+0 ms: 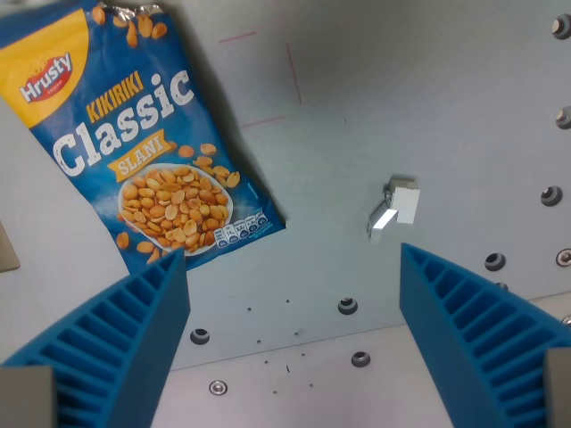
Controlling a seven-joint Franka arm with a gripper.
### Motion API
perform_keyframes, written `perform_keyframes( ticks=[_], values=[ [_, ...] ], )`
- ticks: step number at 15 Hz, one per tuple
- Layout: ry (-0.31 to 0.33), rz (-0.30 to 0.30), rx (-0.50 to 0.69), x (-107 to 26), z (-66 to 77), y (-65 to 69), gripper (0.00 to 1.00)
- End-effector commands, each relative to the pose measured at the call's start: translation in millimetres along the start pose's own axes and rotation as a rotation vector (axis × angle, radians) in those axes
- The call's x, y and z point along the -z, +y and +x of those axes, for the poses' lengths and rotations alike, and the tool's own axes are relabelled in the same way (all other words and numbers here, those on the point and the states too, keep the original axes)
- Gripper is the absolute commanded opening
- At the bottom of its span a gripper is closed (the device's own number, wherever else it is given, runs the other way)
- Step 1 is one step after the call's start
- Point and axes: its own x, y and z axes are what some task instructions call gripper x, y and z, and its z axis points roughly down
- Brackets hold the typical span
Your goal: Move in base positive y
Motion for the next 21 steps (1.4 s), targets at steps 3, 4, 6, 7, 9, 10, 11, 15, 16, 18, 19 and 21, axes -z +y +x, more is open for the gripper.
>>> perform_keyframes(
  ticks=[3,4,6,7,9,10,11,15,16,18,19,21],
  values=[
    [0.005,0.001,-0.001,2.5,-5.8,-14.8,1.00],
    [0.005,0.001,-0.001,2.5,-7.6,-19.8,1.00],
    [0.005,0.001,-0.001,2.4,-11.2,-29.8,1.00],
    [0.005,0.001,-0.001,2.4,-13.0,-34.8,1.00],
    [0.005,0.001,-0.001,2.3,-16.6,-44.8,1.00],
    [0.005,0.001,-0.001,2.3,-18.3,-49.8,1.00],
    [0.005,0.001,-0.001,2.3,-20.1,-54.8,1.00],
    [0.005,0.001,-0.001,2.2,-27.0,-74.9,1.00],
    [0.005,0.001,-0.001,2.1,-28.7,-79.9,1.00],
    [0.005,0.001,-0.001,2.1,-32.1,-89.9,1.00],
    [0.005,0.001,-0.001,2.0,-33.8,-94.9,1.00],
    [0.005,0.001,-0.001,2.0,-37.2,-104.9,1.00]
  ],
)
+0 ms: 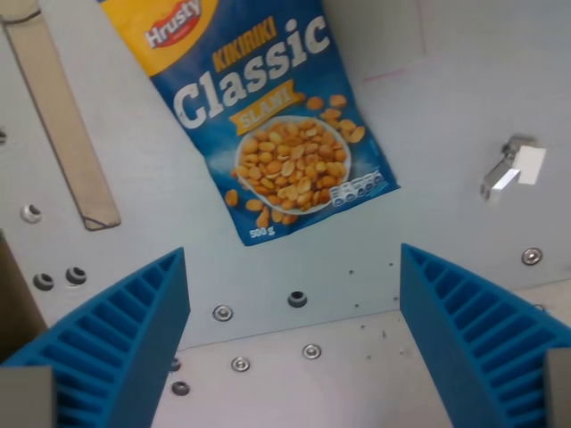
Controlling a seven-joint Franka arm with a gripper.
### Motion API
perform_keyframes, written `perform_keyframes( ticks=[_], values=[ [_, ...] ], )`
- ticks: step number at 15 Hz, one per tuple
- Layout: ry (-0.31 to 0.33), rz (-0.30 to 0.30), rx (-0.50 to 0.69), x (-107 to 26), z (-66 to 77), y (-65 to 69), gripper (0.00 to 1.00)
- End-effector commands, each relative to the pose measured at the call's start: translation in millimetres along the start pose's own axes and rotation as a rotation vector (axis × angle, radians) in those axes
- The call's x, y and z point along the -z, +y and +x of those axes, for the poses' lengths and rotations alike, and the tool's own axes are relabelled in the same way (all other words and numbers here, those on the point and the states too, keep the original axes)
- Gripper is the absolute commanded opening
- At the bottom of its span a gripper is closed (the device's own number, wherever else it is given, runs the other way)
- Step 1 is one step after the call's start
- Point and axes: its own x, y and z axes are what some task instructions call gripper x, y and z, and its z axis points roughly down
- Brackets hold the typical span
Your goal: Move in base positive y
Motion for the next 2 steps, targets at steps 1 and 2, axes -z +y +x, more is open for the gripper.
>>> perform_keyframes(
  ticks=[1,2],
  values=[
    [0.034,0.000,-0.020,3.8,-13.9,-10.1,1.00],
    [0.034,0.000,-0.020,3.7,-15.5,-15.1,1.00]
  ],
)
